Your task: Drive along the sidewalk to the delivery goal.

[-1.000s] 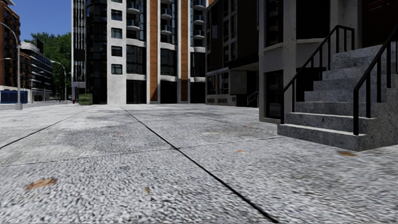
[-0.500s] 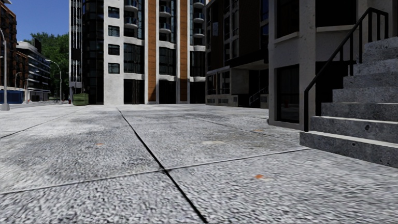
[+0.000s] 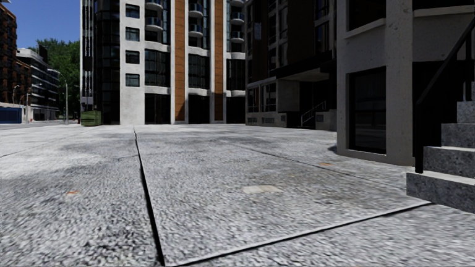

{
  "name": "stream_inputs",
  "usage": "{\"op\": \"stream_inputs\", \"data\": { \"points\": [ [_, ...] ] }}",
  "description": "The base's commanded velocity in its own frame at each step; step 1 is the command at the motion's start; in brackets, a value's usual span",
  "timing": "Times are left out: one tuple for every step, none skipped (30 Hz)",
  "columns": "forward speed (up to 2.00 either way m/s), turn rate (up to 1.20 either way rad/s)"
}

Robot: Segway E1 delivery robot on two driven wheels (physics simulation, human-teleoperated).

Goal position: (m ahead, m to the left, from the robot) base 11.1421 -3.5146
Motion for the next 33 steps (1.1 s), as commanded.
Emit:
{"op": "stream_inputs", "data": {
  "points": [
    [2.0,0.0],
    [2.0,0.0],
    [2.0,0.0],
    [2.0,0.0],
    [2.0,0.0],
    [2.0,0.0],
    [2.0,0.0],
    [2.0,0.0],
    [2.0,0.0],
    [2.0,0.0],
    [2.0,0.0],
    [2.0,0.0],
    [2.0,0.0],
    [2.0,0.0],
    [2.0,0.0],
    [2.0,0.0],
    [2.0,0.0],
    [2.0,0.0],
    [2.0,0.0],
    [2.0,0.0],
    [2.0,0.0],
    [2.0,0.0],
    [2.0,0.0],
    [2.0,0.0],
    [2.0,0.0],
    [2.0,0.0],
    [2.0,0.0],
    [2.0,0.0],
    [2.0,0.0],
    [2.0,0.0],
    [2.0,0.0],
    [2.0,0.0],
    [2.0,0.0]
  ]
}}
